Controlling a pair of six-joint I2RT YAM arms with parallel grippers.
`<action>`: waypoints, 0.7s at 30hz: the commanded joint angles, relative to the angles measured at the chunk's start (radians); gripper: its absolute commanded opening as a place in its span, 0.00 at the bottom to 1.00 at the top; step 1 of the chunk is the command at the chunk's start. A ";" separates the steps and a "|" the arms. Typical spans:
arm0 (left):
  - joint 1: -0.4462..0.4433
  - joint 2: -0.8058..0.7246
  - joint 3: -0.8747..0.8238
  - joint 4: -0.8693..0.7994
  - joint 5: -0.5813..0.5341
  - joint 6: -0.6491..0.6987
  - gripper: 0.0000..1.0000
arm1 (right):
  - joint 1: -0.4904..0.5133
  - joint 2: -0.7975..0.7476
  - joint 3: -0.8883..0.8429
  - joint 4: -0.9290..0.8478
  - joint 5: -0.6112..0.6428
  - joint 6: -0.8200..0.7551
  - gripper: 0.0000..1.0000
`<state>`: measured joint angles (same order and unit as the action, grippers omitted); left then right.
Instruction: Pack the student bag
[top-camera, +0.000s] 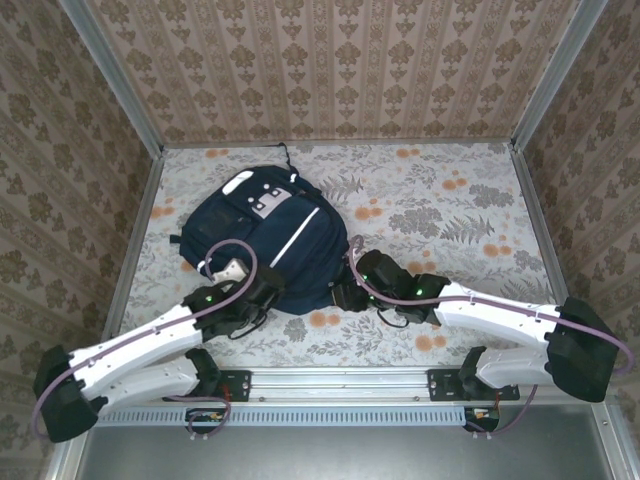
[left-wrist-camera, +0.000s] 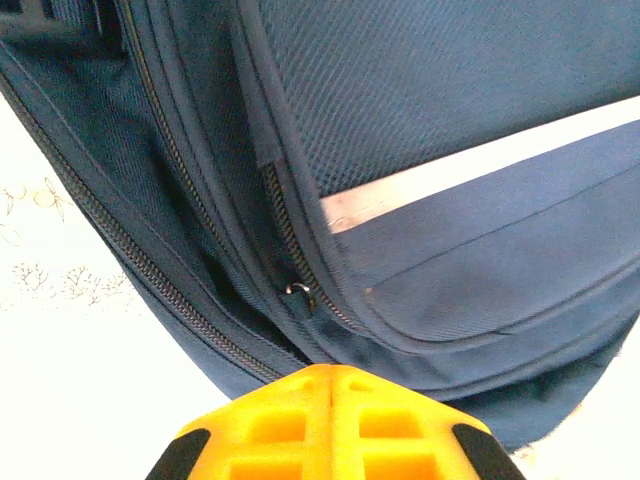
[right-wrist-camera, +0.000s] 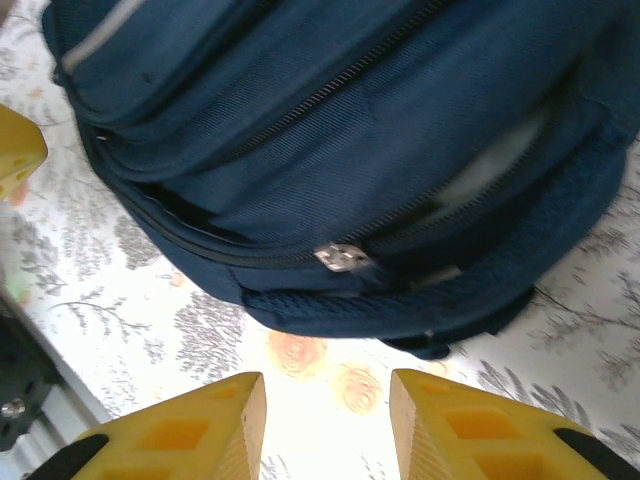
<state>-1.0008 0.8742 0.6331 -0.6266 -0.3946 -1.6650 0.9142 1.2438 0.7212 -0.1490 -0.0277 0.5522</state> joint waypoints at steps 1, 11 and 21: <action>0.006 -0.040 -0.029 -0.042 -0.040 -0.022 0.00 | -0.015 0.038 0.031 0.080 -0.066 -0.015 0.42; -0.015 0.118 -0.025 0.222 0.118 -0.070 0.52 | -0.089 0.000 0.006 0.056 -0.013 -0.007 0.44; -0.038 0.305 0.016 0.249 0.163 -0.178 0.54 | -0.096 -0.033 -0.017 0.048 -0.005 0.000 0.45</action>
<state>-1.0290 1.1461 0.6319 -0.3985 -0.2653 -1.7775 0.8223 1.2400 0.7227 -0.1009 -0.0566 0.5491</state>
